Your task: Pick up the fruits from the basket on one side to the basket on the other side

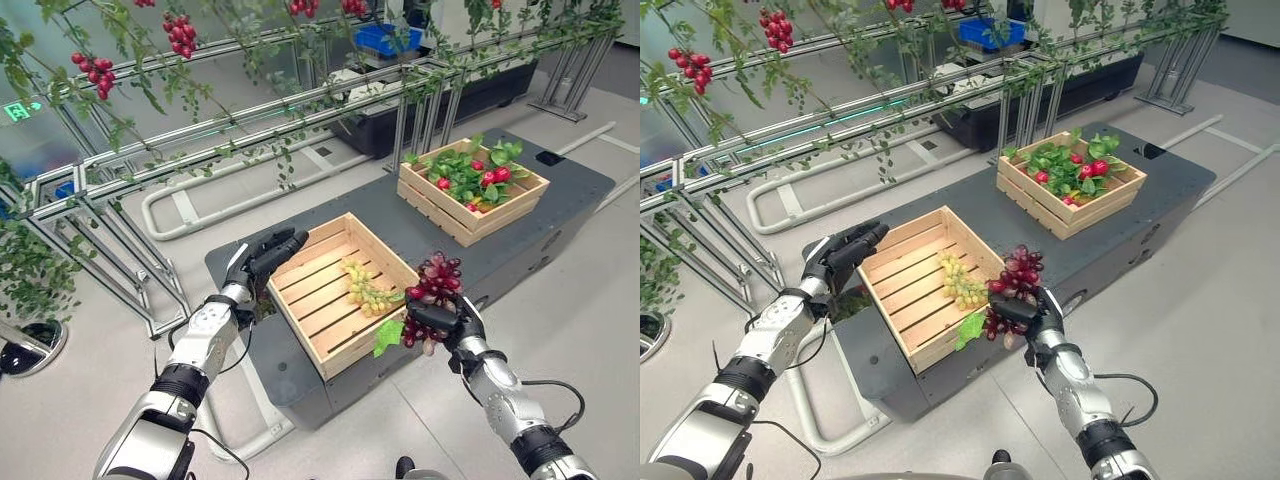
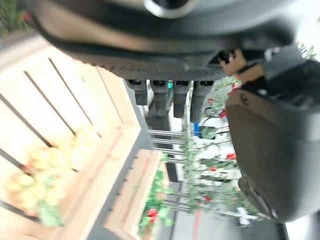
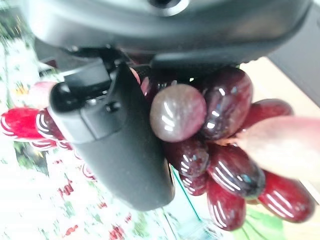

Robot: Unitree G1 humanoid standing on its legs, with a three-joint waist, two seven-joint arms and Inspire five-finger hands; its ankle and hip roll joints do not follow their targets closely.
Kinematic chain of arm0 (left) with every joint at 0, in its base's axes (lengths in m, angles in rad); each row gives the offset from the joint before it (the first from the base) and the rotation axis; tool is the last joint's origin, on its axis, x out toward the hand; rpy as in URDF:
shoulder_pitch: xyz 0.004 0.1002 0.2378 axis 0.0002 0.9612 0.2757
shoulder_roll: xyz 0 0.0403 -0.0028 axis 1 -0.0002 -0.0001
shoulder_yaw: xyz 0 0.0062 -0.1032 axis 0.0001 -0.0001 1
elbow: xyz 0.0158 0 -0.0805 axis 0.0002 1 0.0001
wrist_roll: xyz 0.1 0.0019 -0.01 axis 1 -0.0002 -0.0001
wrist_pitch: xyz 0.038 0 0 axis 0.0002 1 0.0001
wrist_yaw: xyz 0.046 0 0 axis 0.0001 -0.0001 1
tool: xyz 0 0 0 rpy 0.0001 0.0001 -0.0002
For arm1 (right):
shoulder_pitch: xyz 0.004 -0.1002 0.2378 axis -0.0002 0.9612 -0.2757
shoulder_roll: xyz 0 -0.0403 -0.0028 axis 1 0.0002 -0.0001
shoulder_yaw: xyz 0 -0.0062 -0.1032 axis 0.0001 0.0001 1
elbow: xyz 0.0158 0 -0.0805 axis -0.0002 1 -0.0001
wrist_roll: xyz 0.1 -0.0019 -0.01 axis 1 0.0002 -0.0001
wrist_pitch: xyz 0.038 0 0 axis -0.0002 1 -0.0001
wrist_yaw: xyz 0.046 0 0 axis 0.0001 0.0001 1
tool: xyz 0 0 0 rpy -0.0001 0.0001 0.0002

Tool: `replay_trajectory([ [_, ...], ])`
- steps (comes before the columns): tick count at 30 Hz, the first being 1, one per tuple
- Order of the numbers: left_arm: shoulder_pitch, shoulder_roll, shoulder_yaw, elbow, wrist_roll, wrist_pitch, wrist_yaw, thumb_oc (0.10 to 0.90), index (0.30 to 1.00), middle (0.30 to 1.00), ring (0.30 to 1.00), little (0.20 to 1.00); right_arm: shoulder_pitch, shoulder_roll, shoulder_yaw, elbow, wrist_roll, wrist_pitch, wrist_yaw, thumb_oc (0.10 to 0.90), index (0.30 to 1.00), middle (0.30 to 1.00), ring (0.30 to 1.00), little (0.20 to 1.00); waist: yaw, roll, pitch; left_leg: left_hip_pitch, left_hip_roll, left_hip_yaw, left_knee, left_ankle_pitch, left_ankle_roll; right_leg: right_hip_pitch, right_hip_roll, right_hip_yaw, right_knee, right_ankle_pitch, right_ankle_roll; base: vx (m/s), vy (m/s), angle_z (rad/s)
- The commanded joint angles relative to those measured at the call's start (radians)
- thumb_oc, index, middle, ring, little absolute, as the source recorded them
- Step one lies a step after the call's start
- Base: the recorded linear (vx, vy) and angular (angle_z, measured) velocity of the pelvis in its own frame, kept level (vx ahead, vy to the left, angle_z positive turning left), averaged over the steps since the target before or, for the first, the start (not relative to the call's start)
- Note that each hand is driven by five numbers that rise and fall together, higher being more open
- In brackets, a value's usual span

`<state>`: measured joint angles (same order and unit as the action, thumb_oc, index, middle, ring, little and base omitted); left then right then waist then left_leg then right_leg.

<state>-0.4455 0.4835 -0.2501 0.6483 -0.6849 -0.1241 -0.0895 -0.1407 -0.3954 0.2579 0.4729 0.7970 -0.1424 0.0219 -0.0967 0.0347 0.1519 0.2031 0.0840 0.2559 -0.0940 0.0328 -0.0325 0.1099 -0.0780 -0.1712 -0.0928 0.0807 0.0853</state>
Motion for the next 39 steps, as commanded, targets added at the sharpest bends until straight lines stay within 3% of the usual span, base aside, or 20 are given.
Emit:
replay_trajectory([
  [1, -0.060, -0.002, 0.045, 0.014, -0.050, -0.152, -0.017, 0.800, 0.900, 0.900, 0.900, 0.900, -0.043, 0.012, -0.091, -0.055, 0.063, -0.204, 0.030, 0.400, 0.300, 0.300, 0.300, 0.300, -0.011, -0.002, -0.076, 0.013, 0.016, 0.004, 0.007, -0.124, -0.024, 0.048, -0.034, -0.010, 0.006, -0.131, 0.018, -0.01, -0.032, -0.13],
  [7, 0.134, -0.126, 0.035, -0.195, -0.050, -0.134, -0.034, 0.800, 0.900, 0.900, 0.900, 0.900, 0.089, 0.095, -0.156, -0.157, 0.052, -0.290, -0.001, 0.400, 0.300, 0.300, 0.300, 0.300, -0.016, -0.012, -0.060, 0.014, 0.020, 0.012, 0.007, -0.131, -0.014, 0.039, -0.027, -0.001, 0.006, -0.129, 0.020, -0.01, -0.083, -0.06],
  [10, 0.228, -0.209, 0.047, -0.245, -0.182, -0.067, -0.023, 0.800, 0.900, 0.900, 0.900, 0.900, 0.128, 0.149, -0.160, -0.200, 0.048, -0.337, -0.039, 0.400, 0.300, 0.300, 0.300, 0.300, -0.015, -0.018, -0.052, 0.014, 0.024, 0.016, 0.007, -0.131, -0.009, 0.035, -0.020, 0.004, 0.006, -0.129, 0.013, -0.01, -0.172, -0.15],
  [12, 0.277, -0.264, 0.034, -0.235, -0.168, -0.052, 0.002, 0.800, 0.900, 0.900, 0.900, 0.900, 0.141, 0.183, -0.158, -0.217, 0.055, -0.361, -0.075, 0.400, 0.300, 0.300, 0.300, 0.300, -0.016, -0.025, -0.043, 0.018, 0.028, 0.022, 0.007, -0.131, -0.006, 0.042, -0.012, 0.009, 0.006, -0.130, 0.005, -0.02, -0.245, -0.17],
  [17, 0.319, -0.271, -0.005, -0.241, -0.137, -0.071, -0.003, 0.800, 0.900, 0.900, 0.900, 0.900, 0.151, 0.192, -0.163, -0.221, 0.079, -0.410, -0.123, 0.400, 0.300, 0.300, 0.300, 0.300, -0.017, -0.031, -0.017, 0.030, 0.048, 0.032, 0.007, -0.114, -0.010, 0.047, 0.006, 0.011, 0.029, -0.147, -0.022, -0.03, -0.202, -0.06],
  [20, 0.326, -0.264, -0.024, -0.234, -0.107, -0.108, 0.016, 0.800, 0.900, 0.900, 0.900, 0.900, 0.136, 0.172, -0.171, -0.196, 0.068, -0.388, -0.171, 0.400, 0.300, 0.300, 0.300, 0.300, -0.018, -0.042, -0.006, 0.003, 0.057, 0.030, 0.115, -0.136, -0.025, 0.053, 0.021, 0.053, 0.009, -0.131, -0.041, -0.06, -0.057, -0.10],
  [21, 0.334, -0.260, -0.025, -0.242, -0.084, -0.147, 0.051, 0.800, 0.900, 0.900, 0.900, 0.900, 0.115, 0.154, -0.165, -0.167, 0.078, -0.363, -0.161, 0.400, 0.300, 0.300, 0.300, 0.300, 0.007, -0.049, 0.005, -0.053, 0.013, -0.077, 0.237, -0.173, -0.012, 0.049, 0.022, 0.104, 0.006, -0.119, -0.042, -0.04, 0.029, -0.21],
  [22, 0.336, -0.259, -0.024, -0.245, -0.081, -0.154, 0.058, 0.800, 0.900, 0.900, 0.900, 0.900, 0.111, 0.151, -0.164, -0.162, 0.081, -0.359, -0.158, 0.400, 0.300, 0.300, 0.300, 0.300, 0.012, -0.049, 0.007, -0.062, 0.003, -0.097, 0.252, -0.180, -0.009, 0.048, 0.022, 0.114, 0.006, -0.117, -0.041, -0.11, 0.129, -0.28],
  [23, 0.356, -0.247, -0.014, -0.272, -0.063, -0.201, 0.109, 0.800, 0.900, 0.900, 0.900, 0.900, 0.083, 0.139, -0.140, -0.145, 0.094, -0.333, -0.124, 0.400, 0.300, 0.300, 0.300, 0.300, 0.047, -0.041, 0.019, -0.099, -0.092, -0.252, 0.250, -0.207, 0.028, 0.040, 0.032, 0.184, 0.011, -0.100, -0.037, -0.21, 0.200, -0.50],
  [24, 0.376, -0.222, 0.014, -0.312, -0.025, -0.217, 0.113, 0.800, 0.900, 0.900, 0.900, 0.900, 0.056, 0.137, -0.110, -0.128, 0.083, -0.360, -0.121, 0.400, 0.300, 0.300, 0.300, 0.300, 0.079, -0.025, 0.033, -0.108, -0.138, -0.344, 0.194, -0.190, 0.050, 0.018, 0.052, 0.237, 0.043, -0.108, -0.033, -0.26, 0.247, -1.27],
  [31, 0.358, -0.178, 0.009, -0.221, 0.065, -0.201, 0.112, 0.800, 0.900, 0.900, 0.900, 0.900, 0.064, 0.157, -0.093, -0.084, 0.058, -0.392, -0.177, 0.400, 0.300, 0.300, 0.300, 0.300, 0.062, -0.016, 0.029, -0.075, -0.158, -0.307, 0.122, -0.186, 0.076, -0.022, 0.046, 0.257, 0.019, -0.068, 0.001, -0.13, 0.161, -1.27],
  [39, 0.345, -0.180, -0.007, -0.169, 0.046, -0.206, 0.104, 0.800, 0.900, 0.900, 0.900, 0.900, 0.081, 0.161, -0.098, -0.042, 0.045, -0.361, -0.194, 0.400, 0.300, 0.300, 0.300, 0.300, 0.014, -0.012, 0.053, -0.061, -0.173, -0.224, 0.119, -0.212, 0.108, -0.093, 0.024, 0.280, 0.035, -0.023, 0.035, -0.14, 0.179, -0.21],
])
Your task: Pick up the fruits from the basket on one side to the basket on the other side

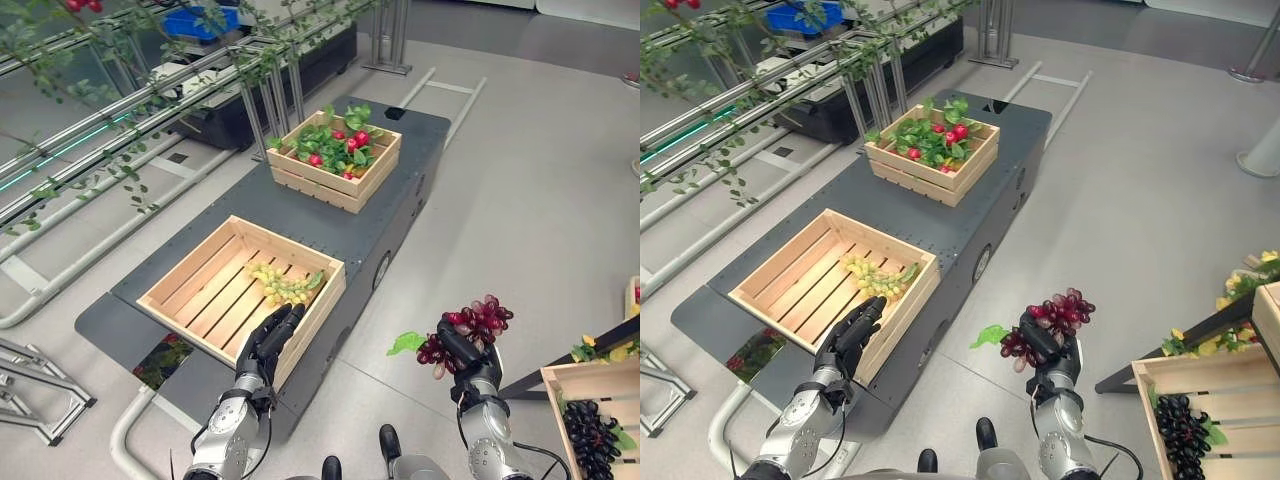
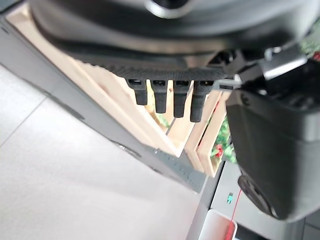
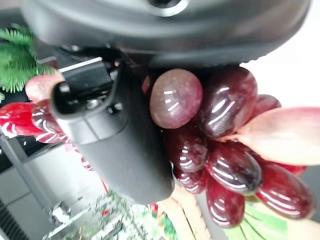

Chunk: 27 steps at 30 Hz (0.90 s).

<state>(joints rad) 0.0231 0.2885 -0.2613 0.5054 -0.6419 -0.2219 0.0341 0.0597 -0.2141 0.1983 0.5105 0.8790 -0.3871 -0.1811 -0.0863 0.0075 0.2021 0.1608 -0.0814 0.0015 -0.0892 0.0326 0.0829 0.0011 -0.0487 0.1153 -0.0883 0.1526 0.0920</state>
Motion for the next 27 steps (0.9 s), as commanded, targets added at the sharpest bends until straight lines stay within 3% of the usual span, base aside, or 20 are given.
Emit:
replay_trajectory([
  [1, -0.130, 0.014, -0.003, -0.027, 0.005, -0.118, -0.018, 0.800, 0.900, 0.900, 0.900, 0.900, -0.118, -0.020, -0.038, -0.080, -0.038, -0.113, 0.007, 0.400, 0.300, 0.300, 0.300, 0.300, -0.003, 0.016, 0.013, -0.019, -0.012, 0.036, 0.116, -0.214, -0.003, -0.001, -0.011, -0.001, 0.034, -0.082, 0.036, -0.18, 0.200, -0.35],
  [3, -0.143, 0.012, -0.013, -0.033, 0.003, -0.121, -0.016, 0.800, 0.900, 0.900, 0.900, 0.900, -0.115, -0.016, -0.041, -0.078, -0.034, -0.109, 0.004, 0.400, 0.300, 0.300, 0.300, 0.300, -0.014, 0.017, 0.032, -0.017, -0.020, 0.050, 0.108, -0.211, 0.001, -0.029, -0.023, -0.005, 0.029, -0.048, 0.052, -0.17, 0.195, -0.43],
  [6, -0.137, 0.012, -0.017, -0.053, 0.004, -0.111, 0.012, 0.800, 0.900, 0.900, 0.900, 0.900, -0.105, -0.004, -0.045, -0.074, -0.033, -0.072, 0.036, 0.400, 0.300, 0.300, 0.300, 0.300, -0.012, 0.018, 0.054, 0.005, -0.025, 0.097, 0.073, -0.198, -0.008, -0.046, -0.048, -0.109, 0.001, 0.006, 0.077, -0.10, 0.125, -0.53],
  [8, -0.102, 0.027, -0.001, -0.095, -0.003, -0.113, 0.043, 0.800, 0.900, 0.900, 0.900, 0.900, -0.100, 0.010, -0.026, -0.075, -0.048, -0.011, 0.084, 0.400, 0.300, 0.300, 0.300, 0.300, 0.021, 0.030, 0.064, 0.024, -0.019, 0.191, 0.035, -0.180, -0.018, -0.076, -0.082, -0.316, 0.094, 0.029, 0.087, -0.17, 0.143, -1.00],
  [10, -0.084, 0.038, 0.010, -0.112, -0.012, -0.109, 0.035, 0.800, 0.900, 0.900, 0.900, 0.900, -0.095, 0.016, -0.003, -0.066, -0.045, 0.015, 0.106, 0.400, 0.300, 0.300, 0.300, 0.300, 0.033, 0.051, 0.064, 0.033, -0.006, 0.212, 0.018, -0.177, -0.009, -0.090, -0.109, -0.356, 0.261, -0.021, 0.079, -0.13, 0.132, -1.60],
  [12, -0.074, 0.049, 0.018, -0.111, -0.034, -0.102, 0.027, 0.800, 0.900, 0.900, 0.900, 0.900, -0.078, 0.016, 0.021, -0.063, -0.040, 0.023, 0.110, 0.400, 0.300, 0.300, 0.300, 0.300, 0.038, 0.069, 0.055, 0.016, 0.009, 0.221, 0.027, -0.163, 0.000, -0.088, -0.139, -0.357, 0.426, -0.114, 0.036, -0.14, 0.057, -0.95],
  [14, -0.076, 0.046, 0.021, -0.092, -0.058, -0.102, 0.032, 0.800, 0.900, 0.900, 0.900, 0.900, -0.071, 0.015, 0.035, -0.048, -0.032, 0.025, 0.121, 0.400, 0.300, 0.300, 0.300, 0.300, 0.048, 0.072, 0.041, -0.005, 0.018, 0.228, 0.045, -0.166, 0.005, -0.060, -0.169, -0.373, 0.476, -0.172, 0.009, -0.07, -0.020, -0.27],
  [17, -0.069, 0.027, 0.028, -0.049, -0.074, -0.134, 0.081, 0.800, 0.900, 0.900, 0.900, 0.900, -0.073, 0.033, 0.058, -0.011, -0.043, 0.031, 0.148, 0.400, 0.300, 0.300, 0.300, 0.300, 0.079, 0.062, 0.016, -0.019, 0.038, 0.246, 0.068, -0.176, -0.005, 0.036, -0.194, -0.432, 0.369, -0.212, -0.002, 0.03, -0.136, -0.35],
  [19, -0.051, 0.013, 0.043, -0.027, -0.083, -0.151, 0.127, 0.800, 0.900, 0.900, 0.900, 0.900, -0.080, 0.047, 0.079, 0.006, -0.058, 0.040, 0.153, 0.400, 0.300, 0.300, 0.300, 0.300, 0.106, 0.042, -0.006, -0.019, 0.063, 0.316, 0.078, -0.181, -0.032, 0.124, -0.177, -0.511, 0.139, -0.191, 0.021, 0.07, -0.257, -1.01],
  [20, -0.047, 0.008, 0.047, -0.019, -0.084, -0.143, 0.142, 0.800, 0.900, 0.900, 0.900, 0.900, -0.083, 0.049, 0.083, 0.008, -0.057, 0.045, 0.139, 0.400, 0.300, 0.300, 0.300, 0.300, 0.109, 0.039, -0.010, -0.016, 0.071, 0.335, 0.076, -0.180, -0.039, 0.132, -0.170, -0.517, 0.108, -0.181, 0.028, 0.05, -0.216, -1.45],
  [21, -0.042, -0.010, 0.059, -0.011, -0.104, -0.133, 0.172, 0.800, 0.900, 0.900, 0.900, 0.900, -0.090, 0.046, 0.086, -0.017, -0.034, 0.065, 0.112, 0.400, 0.300, 0.300, 0.300, 0.300, 0.097, 0.035, -0.009, -0.009, 0.088, 0.356, 0.067, -0.166, -0.052, 0.122, -0.148, -0.486, 0.089, -0.175, 0.036, 0.07, -0.212, -1.33],
  [22, -0.041, -0.018, 0.062, -0.020, -0.124, -0.123, 0.158, 0.800, 0.900, 0.900, 0.900, 0.900, -0.090, 0.042, 0.080, -0.040, -0.036, 0.044, 0.099, 0.400, 0.300, 0.300, 0.300, 0.300, 0.083, 0.028, -0.005, -0.003, 0.101, 0.371, 0.060, -0.157, -0.059, 0.122, -0.132, -0.469, 0.080, -0.183, 0.036, 0.05, -0.171, -1.07],
  [27, -0.039, -0.033, 0.021, -0.018, -0.102, -0.108, 0.151, 0.800, 0.900, 0.900, 0.900, 0.900, -0.084, 0.029, 0.038, -0.051, -0.018, 0.018, 0.047, 0.400, 0.300, 0.300, 0.300, 0.300, 0.054, 0.015, 0.003, 0.002, 0.118, 0.385, 0.051, -0.148, -0.064, 0.111, -0.110, -0.441, 0.100, -0.200, 0.030, 0.07, -0.133, -0.30],
])
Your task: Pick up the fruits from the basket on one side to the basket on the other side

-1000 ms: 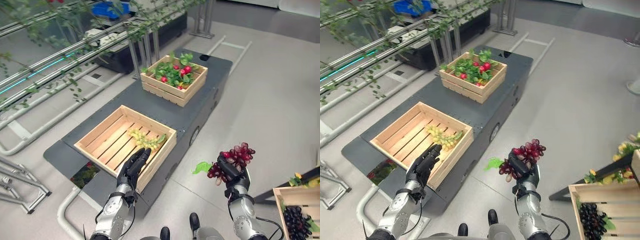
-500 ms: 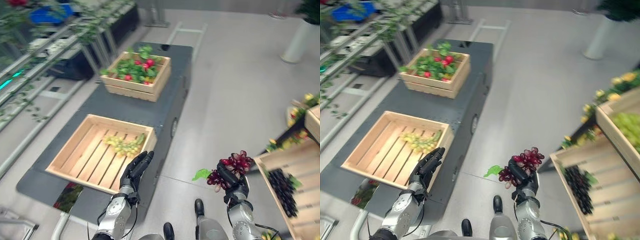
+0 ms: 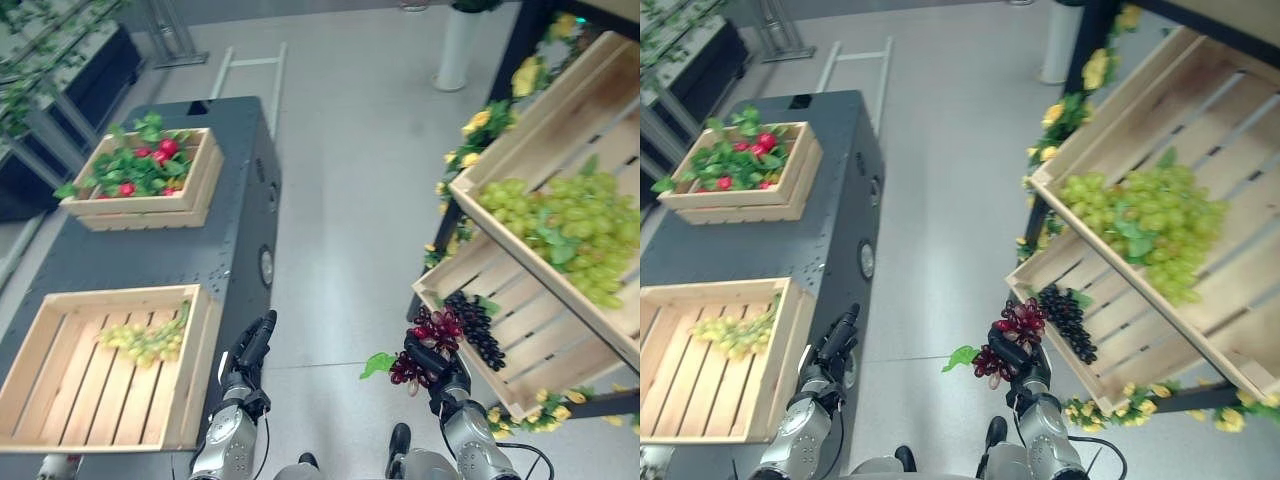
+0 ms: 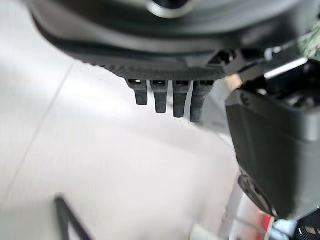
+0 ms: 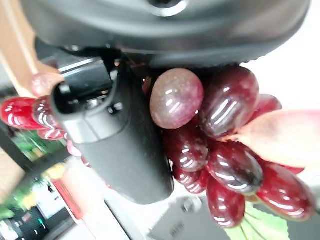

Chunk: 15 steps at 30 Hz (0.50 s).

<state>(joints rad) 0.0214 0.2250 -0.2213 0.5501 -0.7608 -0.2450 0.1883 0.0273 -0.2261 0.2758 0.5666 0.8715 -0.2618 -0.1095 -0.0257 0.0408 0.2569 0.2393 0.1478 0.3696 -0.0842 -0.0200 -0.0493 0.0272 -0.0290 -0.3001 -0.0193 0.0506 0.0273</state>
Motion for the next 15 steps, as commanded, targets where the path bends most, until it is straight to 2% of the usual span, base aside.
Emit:
replay_trajectory([
  [1, -0.038, 0.030, -0.023, -0.063, 0.018, -0.080, -0.009, 0.800, 0.900, 0.900, 0.900, 0.900, -0.050, 0.040, -0.046, -0.112, -0.010, -0.113, -0.028, 0.400, 0.300, 0.300, 0.300, 0.300, -0.010, -0.020, -0.051, -0.075, -0.110, 0.019, 0.041, -0.093, 0.068, 0.086, -0.126, -0.024, 0.030, -0.099, 0.094, 0.07, -0.149, -0.07],
  [4, -0.031, 0.033, -0.047, -0.077, 0.037, -0.080, -0.028, 0.800, 0.900, 0.900, 0.900, 0.900, -0.040, 0.035, -0.071, -0.114, -0.005, -0.153, -0.015, 0.400, 0.300, 0.300, 0.300, 0.300, -0.023, -0.030, -0.045, -0.071, -0.096, 0.034, 0.039, -0.093, 0.064, 0.082, -0.109, -0.019, 0.035, -0.111, 0.083, 0.09, -0.246, -0.21],
  [6, -0.024, 0.031, -0.055, -0.087, 0.037, -0.083, -0.019, 0.800, 0.900, 0.900, 0.900, 0.900, -0.048, 0.028, -0.089, -0.117, 0.006, -0.158, -0.021, 0.400, 0.300, 0.300, 0.300, 0.300, -0.029, -0.042, -0.034, -0.099, -0.070, 0.043, 0.136, -0.119, 0.056, 0.065, -0.096, -0.002, 0.050, -0.122, 0.058, 0.06, -0.265, -0.10],
  [7, -0.013, 0.025, -0.054, -0.093, 0.032, -0.094, -0.018, 0.800, 0.900, 0.900, 0.900, 0.900, -0.054, 0.022, -0.098, -0.127, -0.004, -0.155, -0.023, 0.400, 0.300, 0.300, 0.300, 0.300, -0.031, -0.055, -0.024, -0.133, -0.048, 0.052, 0.255, -0.155, 0.050, 0.056, -0.094, 0.007, 0.055, -0.121, 0.040, 0.05, -0.273, -0.09],
  [8, -0.003, 0.022, -0.055, -0.103, 0.026, -0.103, -0.020, 0.800, 0.900, 0.900, 0.900, 0.900, -0.060, 0.013, -0.102, -0.134, -0.019, -0.156, -0.024, 0.400, 0.300, 0.300, 0.300, 0.300, -0.024, -0.064, -0.011, -0.189, -0.019, 0.041, 0.388, -0.164, 0.033, 0.056, -0.090, 0.012, 0.057, -0.119, 0.020, 0.04, -0.298, -0.12],
  [9, 0.002, 0.020, -0.055, -0.113, 0.018, -0.109, -0.020, 0.800, 0.900, 0.900, 0.900, 0.900, -0.065, 0.000, -0.104, -0.139, -0.026, -0.163, -0.025, 0.400, 0.300, 0.300, 0.300, 0.300, -0.016, -0.068, 0.011, -0.267, 0.007, -0.005, 0.507, -0.131, 0.011, 0.055, -0.077, 0.029, 0.064, -0.122, -0.001, -0.01, -0.226, -0.29],
  [10, 0.004, 0.019, -0.058, -0.119, 0.008, -0.113, -0.023, 0.800, 0.900, 0.900, 0.900, 0.900, -0.073, -0.016, -0.100, -0.138, -0.023, -0.177, -0.027, 0.400, 0.300, 0.300, 0.300, 0.300, -0.004, -0.064, 0.039, -0.344, 0.008, -0.073, 0.567, -0.083, -0.007, 0.052, -0.063, 0.057, 0.083, -0.130, -0.018, -0.03, -0.103, -0.35],
  [11, 0.003, 0.013, -0.061, -0.117, 0.007, -0.118, -0.027, 0.800, 0.900, 0.900, 0.900, 0.900, -0.093, -0.033, -0.094, -0.132, -0.014, -0.192, -0.029, 0.400, 0.300, 0.300, 0.300, 0.300, 0.014, -0.056, 0.066, -0.389, -0.038, -0.163, 0.532, -0.052, -0.012, 0.047, -0.054, 0.090, 0.102, -0.136, -0.019, -0.07, 0.027, -0.41],
  [12, -0.002, 0.012, -0.065, -0.122, 0.007, -0.123, -0.024, 0.800, 0.900, 0.900, 0.900, 0.900, -0.121, -0.045, -0.086, -0.131, 0.003, -0.201, -0.029, 0.400, 0.300, 0.300, 0.300, 0.300, 0.030, -0.054, 0.083, -0.406, -0.073, -0.215, 0.433, -0.011, -0.006, 0.033, -0.052, 0.115, 0.109, -0.129, -0.014, -0.05, 0.095, -0.30],
  [13, -0.004, 0.015, -0.069, -0.129, 0.003, -0.126, -0.021, 0.800, 0.900, 0.900, 0.900, 0.900, -0.142, -0.051, -0.083, -0.130, 0.016, -0.210, -0.027, 0.400, 0.300, 0.300, 0.300, 0.300, 0.038, -0.048, 0.091, -0.388, -0.075, -0.232, 0.328, 0.005, -0.001, 0.031, -0.049, 0.124, 0.113, -0.134, -0.007, 0.00, 0.111, -0.43],
  [14, -0.008, 0.021, -0.071, -0.136, -0.002, -0.115, -0.019, 0.800, 0.900, 0.900, 0.900, 0.900, -0.166, -0.055, -0.085, -0.130, 0.012, -0.220, -0.030, 0.400, 0.300, 0.300, 0.300, 0.300, 0.041, -0.047, 0.096, -0.349, -0.066, -0.208, 0.245, -0.007, 0.015, 0.028, -0.057, 0.113, 0.117, -0.143, -0.001, 0.05, 0.119, -0.75],
  [15, -0.027, 0.030, -0.076, -0.129, -0.006, -0.098, -0.011, 0.800, 0.900, 0.900, 0.900, 0.900, -0.184, -0.067, -0.092, -0.138, 0.014, -0.222, -0.050, 0.400, 0.300, 0.300, 0.300, 0.300, 0.038, -0.050, 0.095, -0.354, -0.072, -0.192, 0.285, -0.051, 0.029, 0.007, -0.079, 0.093, 0.132, -0.147, 0.000, 0.05, 0.144, -1.09],
])
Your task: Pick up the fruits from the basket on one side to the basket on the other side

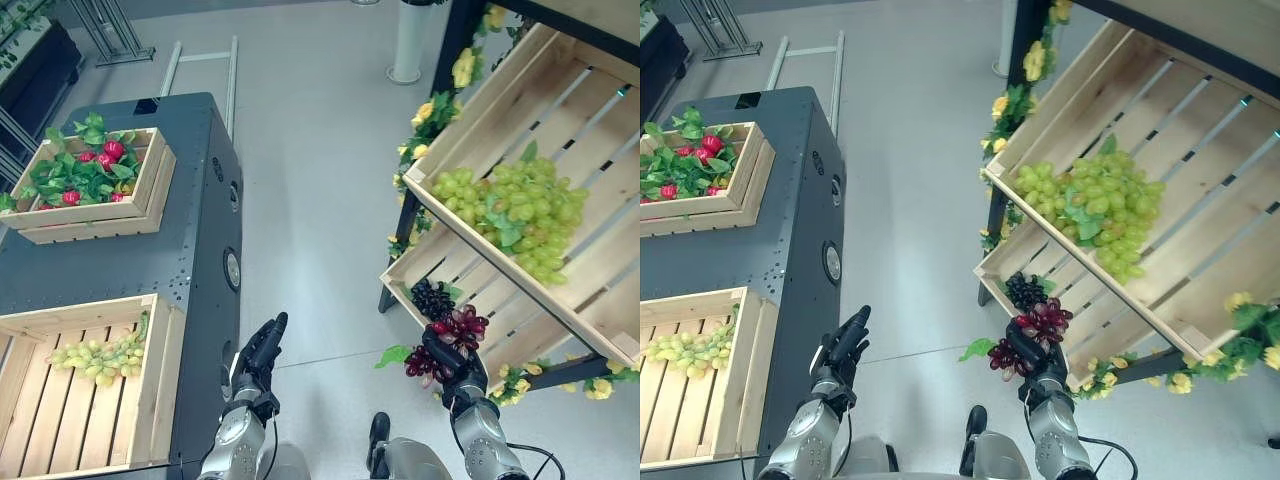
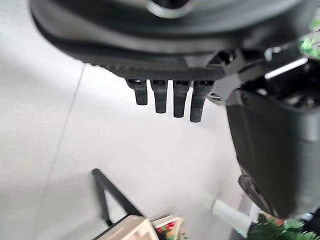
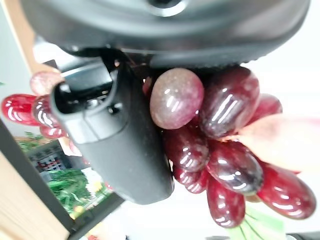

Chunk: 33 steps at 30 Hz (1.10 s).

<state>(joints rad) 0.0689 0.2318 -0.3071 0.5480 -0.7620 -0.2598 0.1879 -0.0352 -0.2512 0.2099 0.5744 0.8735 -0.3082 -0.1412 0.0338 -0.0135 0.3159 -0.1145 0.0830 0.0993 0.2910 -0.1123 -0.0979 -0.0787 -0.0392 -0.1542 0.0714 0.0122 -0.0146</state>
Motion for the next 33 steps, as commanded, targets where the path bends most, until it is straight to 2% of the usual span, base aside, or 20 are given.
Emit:
replay_trajectory([
  [1, -0.088, 0.024, 0.005, -0.119, -0.011, -0.085, -0.010, 0.800, 0.900, 0.900, 0.900, 0.900, -0.134, -0.049, -0.031, -0.148, 0.029, -0.180, -0.013, 0.400, 0.300, 0.300, 0.300, 0.300, -0.026, 0.009, 0.040, -0.003, -0.016, 0.071, -0.085, 0.031, 0.080, 0.090, -0.076, -0.053, 0.063, -0.115, 0.046, 0.04, 0.153, -1.24],
  [4, -0.125, 0.053, -0.016, -0.118, 0.008, -0.086, -0.016, 0.800, 0.900, 0.900, 0.900, 0.900, -0.174, -0.066, -0.068, -0.130, 0.036, -0.203, -0.005, 0.400, 0.300, 0.300, 0.300, 0.300, -0.032, 0.024, 0.069, 0.002, -0.010, 0.087, -0.054, -0.005, 0.075, 0.033, -0.100, -0.077, 0.152, -0.148, 0.059, 0.07, 0.081, -0.86],
  [6, -0.180, 0.068, -0.029, -0.119, -0.012, -0.091, -0.015, 0.800, 0.900, 0.900, 0.900, 0.900, -0.266, -0.090, -0.085, -0.111, 0.032, -0.224, -0.036, 0.400, 0.300, 0.300, 0.300, 0.300, -0.026, 0.030, 0.114, -0.072, -0.014, 0.076, 0.038, -0.032, 0.075, -0.037, -0.115, -0.081, 0.217, -0.157, 0.054, -0.12, 0.032, -0.19],
  [10, -0.227, 0.083, -0.045, -0.138, -0.019, -0.107, 0.012, 0.800, 0.900, 0.900, 0.900, 0.900, -0.424, -0.157, -0.144, -0.092, 0.041, -0.202, -0.099, 0.400, 0.300, 0.300, 0.300, 0.300, -0.018, 0.045, 0.174, -0.176, -0.012, 0.076, 0.171, -0.081, 0.081, -0.151, -0.124, -0.079, 0.340, -0.188, 0.037, -0.09, 0.040, 0.17],
  [13, -0.229, 0.090, -0.051, -0.144, -0.021, -0.106, 0.008, 0.800, 0.900, 0.900, 0.900, 0.900, -0.462, -0.195, -0.181, -0.062, 0.048, -0.187, -0.098, 0.400, 0.300, 0.300, 0.300, 0.300, -0.013, 0.051, 0.186, -0.205, -0.015, 0.074, 0.205, -0.100, 0.087, -0.183, -0.129, -0.083, 0.382, -0.202, 0.033, -0.02, 0.010, 0.00],
  [16, -0.224, 0.089, -0.064, -0.151, -0.023, -0.103, 0.000, 0.800, 0.900, 0.900, 0.900, 0.900, -0.527, -0.263, -0.215, -0.009, 0.055, -0.145, -0.106, 0.400, 0.300, 0.300, 0.300, 0.300, -0.005, 0.058, 0.203, -0.248, -0.018, 0.066, 0.254, -0.121, 0.095, -0.225, -0.134, -0.085, 0.432, -0.216, 0.025, 0.00, 0.023, 0.17],
  [18, -0.222, 0.095, -0.084, -0.159, -0.028, -0.105, 0.000, 0.800, 0.900, 0.900, 0.900, 0.900, -0.581, -0.327, -0.226, 0.055, 0.047, -0.118, -0.111, 0.400, 0.300, 0.300, 0.300, 0.300, 0.005, 0.065, 0.204, -0.281, -0.023, 0.059, 0.284, -0.135, 0.100, -0.255, -0.141, -0.093, 0.460, -0.223, 0.022, 0.00, 0.007, 0.21],
  [19, -0.217, 0.102, -0.100, -0.173, -0.031, -0.103, 0.001, 0.800, 0.900, 0.900, 0.900, 0.900, -0.623, -0.376, -0.228, 0.101, 0.042, -0.082, -0.111, 0.400, 0.300, 0.300, 0.300, 0.300, 0.014, 0.070, 0.204, -0.310, -0.027, 0.051, 0.311, -0.145, 0.104, -0.281, -0.147, -0.099, 0.488, -0.229, 0.019, 0.00, 0.004, 0.12],
  [24, -0.221, 0.127, -0.139, -0.192, -0.044, -0.097, 0.004, 0.800, 0.900, 0.900, 0.900, 0.900, -0.767, -0.491, -0.189, 0.223, 0.058, -0.009, -0.121, 0.400, 0.300, 0.300, 0.300, 0.300, 0.041, 0.078, 0.204, -0.383, -0.041, 0.036, 0.357, -0.155, 0.121, -0.366, -0.167, -0.104, 0.561, -0.241, 0.013, -0.01, -0.007, 0.09],
  [26, -0.227, 0.136, -0.155, -0.199, -0.052, -0.102, 0.005, 0.800, 0.900, 0.900, 0.900, 0.900, -0.811, -0.517, -0.179, 0.267, 0.043, 0.013, -0.130, 0.400, 0.300, 0.300, 0.300, 0.300, 0.048, 0.083, 0.204, -0.401, -0.046, 0.032, 0.363, -0.154, 0.126, -0.389, -0.173, -0.108, 0.580, -0.243, 0.013, -0.02, -0.016, 0.10],
  [31, -0.237, 0.148, -0.191, -0.201, -0.061, -0.116, 0.014, 0.800, 0.900, 0.900, 0.900, 0.900, -0.940, -0.569, -0.128, 0.424, -0.011, 0.129, -0.139, 0.400, 0.300, 0.300, 0.300, 0.300, 0.072, 0.094, 0.204, -0.425, -0.061, 0.016, 0.365, -0.147, 0.134, -0.421, -0.182, -0.115, 0.613, -0.250, 0.010, 0.00, -0.014, 0.11],
  [32, -0.238, 0.149, -0.193, -0.202, -0.062, -0.116, 0.014, 0.800, 0.900, 0.900, 0.900, 0.900, -0.950, -0.573, -0.122, 0.436, -0.019, 0.135, -0.136, 0.452, 0.378, 0.378, 0.378, 0.378, 0.074, 0.095, 0.204, -0.426, -0.062, 0.015, 0.363, -0.147, 0.134, -0.422, -0.182, -0.116, 0.614, -0.250, 0.010, -0.01, -0.018, 0.05],
  [33, -0.239, 0.155, -0.198, -0.207, -0.066, -0.118, 0.015, 0.800, 0.900, 0.900, 0.900, 0.900, -0.978, -0.589, -0.096, 0.470, -0.075, 0.179, -0.133, 0.800, 0.900, 0.900, 0.900, 0.900, 0.079, 0.097, 0.204, -0.427, -0.065, 0.012, 0.359, -0.143, 0.135, -0.425, -0.184, -0.120, 0.616, -0.251, 0.009, -0.01, -0.011, 0.07],
])
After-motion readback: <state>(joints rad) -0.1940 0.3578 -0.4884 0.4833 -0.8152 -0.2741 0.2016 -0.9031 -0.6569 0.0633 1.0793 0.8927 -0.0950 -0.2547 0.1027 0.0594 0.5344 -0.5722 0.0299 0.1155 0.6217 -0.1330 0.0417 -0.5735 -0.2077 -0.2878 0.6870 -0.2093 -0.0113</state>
